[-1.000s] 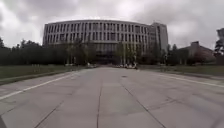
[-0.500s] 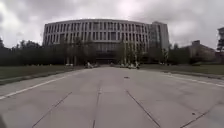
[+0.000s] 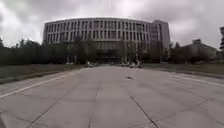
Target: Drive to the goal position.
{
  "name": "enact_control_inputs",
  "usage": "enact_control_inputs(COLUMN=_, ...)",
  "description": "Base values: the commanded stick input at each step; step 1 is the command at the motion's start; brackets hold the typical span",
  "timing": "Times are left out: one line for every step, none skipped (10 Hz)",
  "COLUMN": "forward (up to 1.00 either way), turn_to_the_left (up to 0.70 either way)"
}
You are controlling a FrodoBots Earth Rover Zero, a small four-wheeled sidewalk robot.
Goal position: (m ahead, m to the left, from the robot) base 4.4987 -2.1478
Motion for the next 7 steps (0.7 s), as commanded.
enact_control_inputs(forward=1.0, turn_to_the_left=0.0)
enact_control_inputs(forward=1.0, turn_to_the_left=0.0)
enact_control_inputs(forward=1.0, turn_to_the_left=0.0)
enact_control_inputs(forward=1.0, turn_to_the_left=0.0)
enact_control_inputs(forward=1.0, turn_to_the_left=0.0)
enact_control_inputs(forward=1.0, turn_to_the_left=0.0)
enact_control_inputs(forward=1.0, turn_to_the_left=0.0)
